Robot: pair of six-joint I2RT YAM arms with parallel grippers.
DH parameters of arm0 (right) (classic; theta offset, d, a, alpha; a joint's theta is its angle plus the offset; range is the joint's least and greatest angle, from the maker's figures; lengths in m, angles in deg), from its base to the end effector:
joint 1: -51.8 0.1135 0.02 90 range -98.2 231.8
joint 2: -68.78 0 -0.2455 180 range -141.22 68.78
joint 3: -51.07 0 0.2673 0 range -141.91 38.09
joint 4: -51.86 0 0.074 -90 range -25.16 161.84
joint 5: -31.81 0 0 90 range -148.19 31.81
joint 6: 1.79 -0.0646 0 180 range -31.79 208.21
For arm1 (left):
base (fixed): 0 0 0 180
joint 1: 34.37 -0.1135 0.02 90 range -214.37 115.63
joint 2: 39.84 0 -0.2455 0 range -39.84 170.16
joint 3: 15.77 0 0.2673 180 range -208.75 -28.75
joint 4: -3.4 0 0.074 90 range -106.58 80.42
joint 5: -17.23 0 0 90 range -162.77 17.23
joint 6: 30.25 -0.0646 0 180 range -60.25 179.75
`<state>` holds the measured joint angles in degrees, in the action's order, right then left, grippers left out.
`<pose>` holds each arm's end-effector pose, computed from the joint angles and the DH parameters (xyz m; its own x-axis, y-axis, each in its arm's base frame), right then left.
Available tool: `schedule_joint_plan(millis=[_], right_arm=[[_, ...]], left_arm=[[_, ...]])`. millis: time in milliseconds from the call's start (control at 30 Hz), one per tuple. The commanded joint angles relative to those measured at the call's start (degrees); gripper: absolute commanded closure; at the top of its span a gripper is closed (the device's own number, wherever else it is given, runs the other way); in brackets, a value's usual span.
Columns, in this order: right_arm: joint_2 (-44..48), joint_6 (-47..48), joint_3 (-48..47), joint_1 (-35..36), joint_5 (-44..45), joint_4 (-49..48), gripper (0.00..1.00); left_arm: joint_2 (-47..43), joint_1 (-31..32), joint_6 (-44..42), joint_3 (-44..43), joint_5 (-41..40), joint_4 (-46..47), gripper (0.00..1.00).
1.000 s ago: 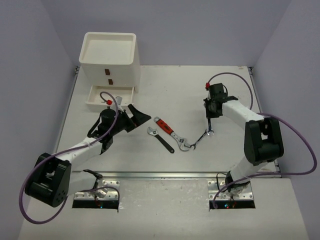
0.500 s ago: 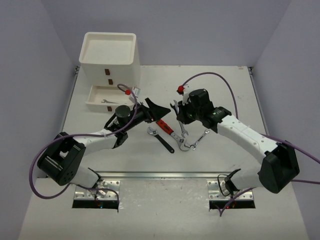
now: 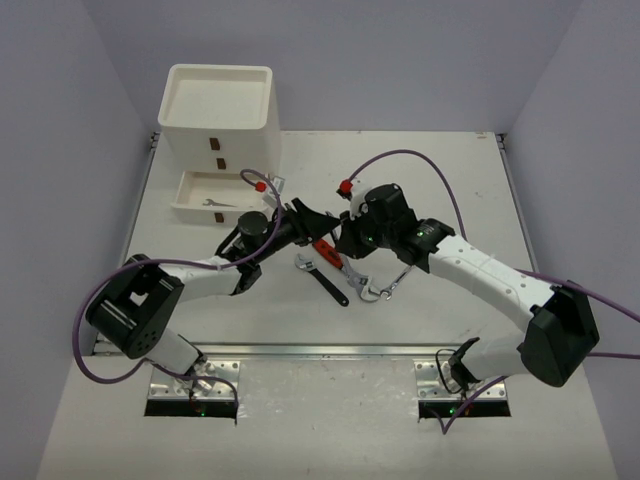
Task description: Sort the tools into containers
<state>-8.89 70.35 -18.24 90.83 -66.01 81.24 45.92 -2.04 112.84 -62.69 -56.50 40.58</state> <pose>0.2595 0.2217 0.2300 -0.6695 -0.1516 -0.7271 -0.5275 0.7862 0.3218 0.2827 -0.2003 0.1868 -0.6144 -0.5195 -0.5938 0.4309 0.4096 -0.8041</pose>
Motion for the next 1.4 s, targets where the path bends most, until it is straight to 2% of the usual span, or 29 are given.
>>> schedule_joint_plan(millis=[0,33,100,167,200,233,267,300,333,367,500,633,700,867,900,933,1000,1033,1067,1100,1167,1233,1367], right_arm=[[0.67,-1.23,-4.40,0.69,-3.53,-4.91,1.00],[0.60,-1.40,-4.49,0.69,-3.87,-5.09,1.00],[0.90,-1.93,-4.46,0.69,-4.28,-6.02,1.00],[1.65,-2.01,-4.26,0.69,-4.51,-6.62,1.00],[1.99,-2.12,-4.23,0.69,-3.75,-6.47,0.92],[2.20,-2.38,-4.21,0.69,-2.24,-5.94,0.76],[3.02,-3.07,-3.80,0.69,-0.72,-5.52,0.44],[3.87,-3.50,-3.46,0.69,1.62,-4.53,0.25],[4.72,-3.86,-3.14,0.69,4.20,-3.36,0.11],[5.61,-4.19,-2.84,0.67,7.24,-1.89,0.01],[8.51,-5.12,-0.66,0.22,19.18,4.84,0.01],[9.98,-5.53,2.58,-1.41,20.46,6.24,0.01],[10.72,-5.85,4.24,-1.92,19.76,6.71,0.01],[12.80,-6.37,7.79,-1.94,17.93,6.95,0.01],[13.13,-6.40,8.27,-1.94,18.30,7.09,0.01],[13.53,-6.43,8.74,-1.97,18.74,7.38,0.01],[14.17,-6.62,9.37,-2.10,19.84,8.49,0.01],[14.21,-7.24,9.40,-2.18,20.56,9.13,0.01],[14.11,-8.01,9.34,-2.26,21.45,9.71,0.01],[13.86,-9.31,9.34,-2.37,23.14,10.43,0.01],[13.26,-12.32,9.48,-2.98,26.23,11.51,0.01],[12.21,-16.60,9.23,-3.58,28.13,12.45,0.01],[7.42,-26.15,6.63,-3.97,31.72,15.83,0.01]], left_arm=[[0.74,1.17,-0.09,-2.81,1.24,5.06,0.72],[0.91,1.34,-0.09,-3.05,1.67,5.43,0.79],[1.22,1.34,-0.11,-3.02,2.52,7.10,1.00],[0.06,1.16,-0.60,-2.76,1.52,6.31,1.00],[-1.02,0.96,-0.96,-2.73,0.20,5.34,1.00],[-2.27,0.66,-1.31,-2.82,-1.57,4.18,1.00],[-2.97,-0.99,-1.25,-3.64,-3.57,0.21,1.00],[-3.76,-3.43,-0.53,-4.33,-4.50,-3.57,1.00],[-4.57,-6.13,0.39,-4.97,-5.11,-7.30,1.00],[-5.42,-9.30,1.49,-5.55,-5.80,-10.87,1.00],[-7.71,-24.43,5.22,-8.41,-12.07,-24.03,1.00],[-6.08,-33.02,11.08,-9.99,-16.90,-24.74,1.00],[-2.56,-38.22,14.19,-12.67,-19.78,-24.73,1.00],[8.69,-42.54,14.26,-22.29,-21.26,-26.31,0.99],[10.32,-42.77,14.23,-23.15,-21.70,-27.01,0.97],[11.23,-43.02,14.45,-23.30,-22.05,-26.86,0.86],[13.10,-43.53,14.83,-23.45,-22.16,-25.86,0.47],[13.72,-43.57,14.74,-24.45,-21.16,-26.16,0.32],[14.17,-43.57,14.47,-25.45,-20.42,-26.91,0.19],[14.24,-43.54,14.25,-26.10,-19.58,-27.80,0.12],[12.40,-43.26,14.19,-26.50,-18.25,-29.05,0.04],[10.02,-42.98,14.00,-26.82,-17.59,-31.95,0.01],[4.14,-42.96,10.52,-29.94,-16.98,-43.66,0.00]])
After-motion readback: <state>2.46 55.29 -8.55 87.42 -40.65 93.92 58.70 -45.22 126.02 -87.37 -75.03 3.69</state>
